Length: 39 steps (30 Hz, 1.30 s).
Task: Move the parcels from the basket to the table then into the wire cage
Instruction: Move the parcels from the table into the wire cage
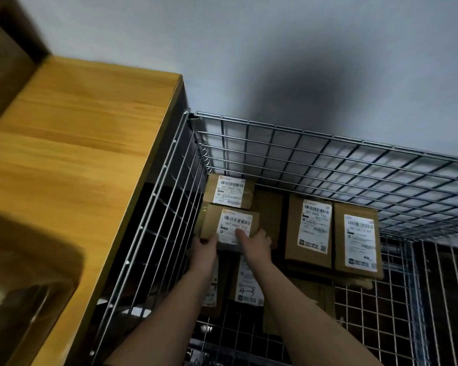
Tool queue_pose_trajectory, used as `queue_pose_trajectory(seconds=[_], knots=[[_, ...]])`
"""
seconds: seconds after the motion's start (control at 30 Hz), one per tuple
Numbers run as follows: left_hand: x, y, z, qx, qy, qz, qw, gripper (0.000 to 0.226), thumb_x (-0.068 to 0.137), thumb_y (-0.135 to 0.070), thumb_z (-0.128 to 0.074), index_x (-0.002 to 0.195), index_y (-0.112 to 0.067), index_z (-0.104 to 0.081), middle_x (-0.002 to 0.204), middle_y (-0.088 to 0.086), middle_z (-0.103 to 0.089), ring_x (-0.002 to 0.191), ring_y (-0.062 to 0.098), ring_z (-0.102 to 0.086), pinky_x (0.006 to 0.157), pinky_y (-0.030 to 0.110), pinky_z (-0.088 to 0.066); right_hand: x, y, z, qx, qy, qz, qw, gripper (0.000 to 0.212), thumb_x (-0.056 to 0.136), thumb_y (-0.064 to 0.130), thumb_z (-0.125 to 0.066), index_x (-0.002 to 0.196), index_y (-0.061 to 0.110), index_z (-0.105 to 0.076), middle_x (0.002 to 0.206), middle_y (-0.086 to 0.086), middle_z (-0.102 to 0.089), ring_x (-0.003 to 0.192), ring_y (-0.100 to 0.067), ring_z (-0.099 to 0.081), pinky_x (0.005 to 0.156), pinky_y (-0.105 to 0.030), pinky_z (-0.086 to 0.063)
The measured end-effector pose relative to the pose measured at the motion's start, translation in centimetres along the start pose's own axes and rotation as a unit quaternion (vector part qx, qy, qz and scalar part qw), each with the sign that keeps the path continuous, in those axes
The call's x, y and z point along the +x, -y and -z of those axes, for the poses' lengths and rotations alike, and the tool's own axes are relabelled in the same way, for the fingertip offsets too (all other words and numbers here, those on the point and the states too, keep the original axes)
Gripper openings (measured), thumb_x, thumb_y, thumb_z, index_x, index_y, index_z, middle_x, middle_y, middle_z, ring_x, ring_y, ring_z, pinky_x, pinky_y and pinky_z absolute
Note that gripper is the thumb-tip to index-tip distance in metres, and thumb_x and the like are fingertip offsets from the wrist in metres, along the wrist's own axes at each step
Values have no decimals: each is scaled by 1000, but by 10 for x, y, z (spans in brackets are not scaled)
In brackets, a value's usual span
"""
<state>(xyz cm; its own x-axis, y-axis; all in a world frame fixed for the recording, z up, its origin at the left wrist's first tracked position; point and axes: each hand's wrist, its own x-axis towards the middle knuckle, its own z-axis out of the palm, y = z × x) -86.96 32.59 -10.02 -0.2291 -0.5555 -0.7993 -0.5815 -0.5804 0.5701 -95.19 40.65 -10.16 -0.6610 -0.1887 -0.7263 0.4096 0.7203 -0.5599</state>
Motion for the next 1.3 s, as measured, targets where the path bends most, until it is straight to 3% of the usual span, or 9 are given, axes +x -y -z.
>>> queue_pose_trajectory(seconds=[0.4, 0.53, 0.6, 0.73, 0.83, 1.0, 1.07, 1.17, 1.3], knots=[[9, 1, 2, -44, 52, -8, 998, 56, 90, -23, -61, 141, -18, -41, 130, 11, -58, 117, 30, -56, 103, 51, -43, 4, 6, -22, 72, 26, 39, 996, 60, 96, 26, -55, 146, 7, -28, 138, -13, -49, 122, -29, -51, 90, -28, -42], [3, -1, 4, 27, 52, -12, 998, 53, 93, -22, -56, 143, -14, -38, 134, 11, -54, 122, 30, -52, 105, 49, -41, -4, 8, -10, 76, 32, 18, 996, 67, 97, 34, -53, 150, 5, -22, 146, -14, -41, 130, -30, -45, 101, -32, -39], [-7, -1, 9, 65, 40, -2, 997, 43, 93, -17, -51, 135, -11, -47, 126, 14, -58, 114, 32, -56, 101, 45, -44, -14, 6, 0, 42, 24, 16, 999, 66, 97, 39, -51, 148, 5, -28, 146, -14, -41, 128, -30, -46, 103, -35, -41], [-46, -19, 18, 109, 38, -7, 993, 15, 95, -14, -46, 89, -11, -59, 97, 12, -63, 92, 29, -62, 77, 33, -47, -52, 12, 30, -50, 11, 33, 998, 48, 100, 34, -45, 140, 7, -41, 129, -10, -55, 92, -16, -50, 77, -27, -41], [-88, -56, 23, 95, 47, -28, 994, 12, 95, -17, -49, 87, -11, -57, 96, 13, -63, 93, 30, -63, 76, 36, -52, -92, 35, 54, -81, -10, 62, 995, 36, 100, 30, -45, 129, 9, -52, 112, -7, -60, 87, -14, -51, 74, -29, -42], [-172, -132, 43, 92, 83, -131, 984, 18, 97, -20, -43, 98, -9, -57, 80, 8, -60, 66, 20, -56, 54, 25, -40, -168, 107, 88, -74, -46, 122, 989, 18, 99, 28, -48, 100, 14, -59, 91, -5, -65, 90, -26, -64, 79, -35, -50], [-206, -163, 61, 96, 91, -180, 975, 18, 97, -19, -43, 97, -7, -56, 74, 7, -57, 63, 21, -54, 54, 28, -41, -198, 141, 97, -83, -60, 157, 982, 21, 96, 26, -50, 86, 12, -61, 92, -11, -69, 91, -31, -65, 81, -39, -50], [-258, -211, 105, 168, 48, -277, 945, 15, 93, -23, -46, 91, -12, -57, 94, 13, -65, 88, 30, -61, 76, 35, -48, -251, 192, 104, -56, -79, 207, 974, 24, 91, 19, -53, 67, 17, -57, 79, -11, -68, 83, -32, -66, 78, -41, -51], [-316, -260, 181, 297, -31, -373, 878, 26, 91, -29, -44, 101, -10, -57, 108, 13, -67, 100, 32, -61, 82, 33, -46, -326, 251, 100, -50, -100, 269, 957, 13, 87, 24, -54, 76, 19, -58, 76, 0, -69, 77, -26, -66, 74, -35, -50]])
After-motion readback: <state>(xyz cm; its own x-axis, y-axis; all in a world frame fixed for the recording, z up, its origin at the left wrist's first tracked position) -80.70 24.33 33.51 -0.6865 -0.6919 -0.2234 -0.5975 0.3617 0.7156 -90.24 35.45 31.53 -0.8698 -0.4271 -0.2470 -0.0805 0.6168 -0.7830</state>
